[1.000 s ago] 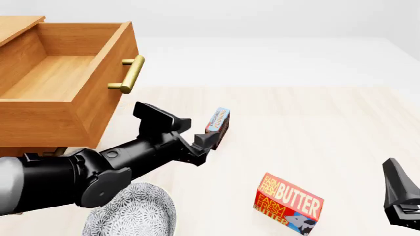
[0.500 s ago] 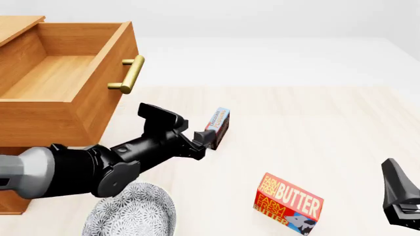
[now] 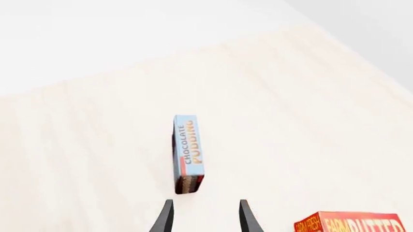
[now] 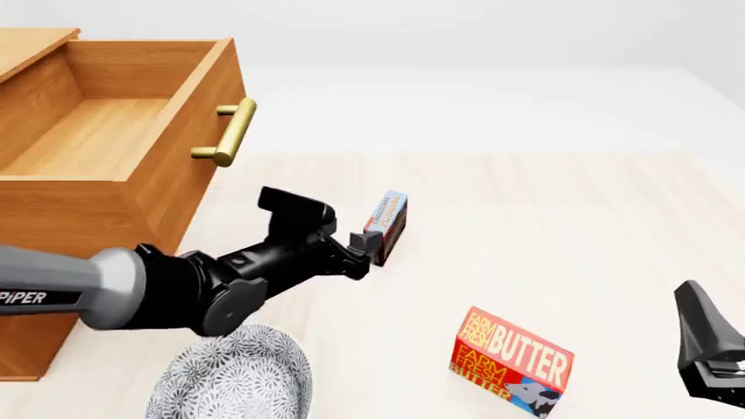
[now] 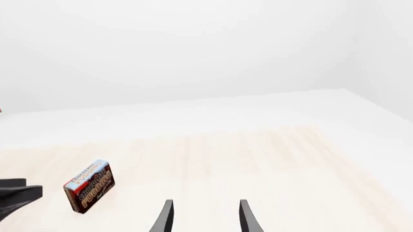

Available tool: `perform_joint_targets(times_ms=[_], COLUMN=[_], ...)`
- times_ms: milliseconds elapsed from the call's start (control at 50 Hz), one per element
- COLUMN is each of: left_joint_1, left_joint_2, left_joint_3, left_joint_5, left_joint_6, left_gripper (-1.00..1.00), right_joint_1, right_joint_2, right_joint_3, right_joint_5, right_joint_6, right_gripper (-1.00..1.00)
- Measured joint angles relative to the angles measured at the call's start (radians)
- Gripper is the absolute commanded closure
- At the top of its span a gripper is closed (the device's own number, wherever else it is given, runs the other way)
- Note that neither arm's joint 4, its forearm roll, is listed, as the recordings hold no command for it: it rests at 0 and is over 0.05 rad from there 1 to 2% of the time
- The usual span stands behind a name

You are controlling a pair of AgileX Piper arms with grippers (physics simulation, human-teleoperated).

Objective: Put the chocolate pudding in the top drawer of the cabinet and close it.

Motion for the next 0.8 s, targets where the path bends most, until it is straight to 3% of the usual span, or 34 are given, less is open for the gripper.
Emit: perform_joint_targets(times_ms=[800], left_joint_1=[0.017], left_joint_2=[0.128], left_joint_3=[-0.077], left_joint_5=[-0.007], left_joint_6=[0.003], left_gripper=[-1.0], right_joint_1=[-0.005], right_joint_2=[0.051], right_joint_3=[0.005], right_joint_5=[-0.041], right_joint_6=[0.004], right_gripper=[-1.0])
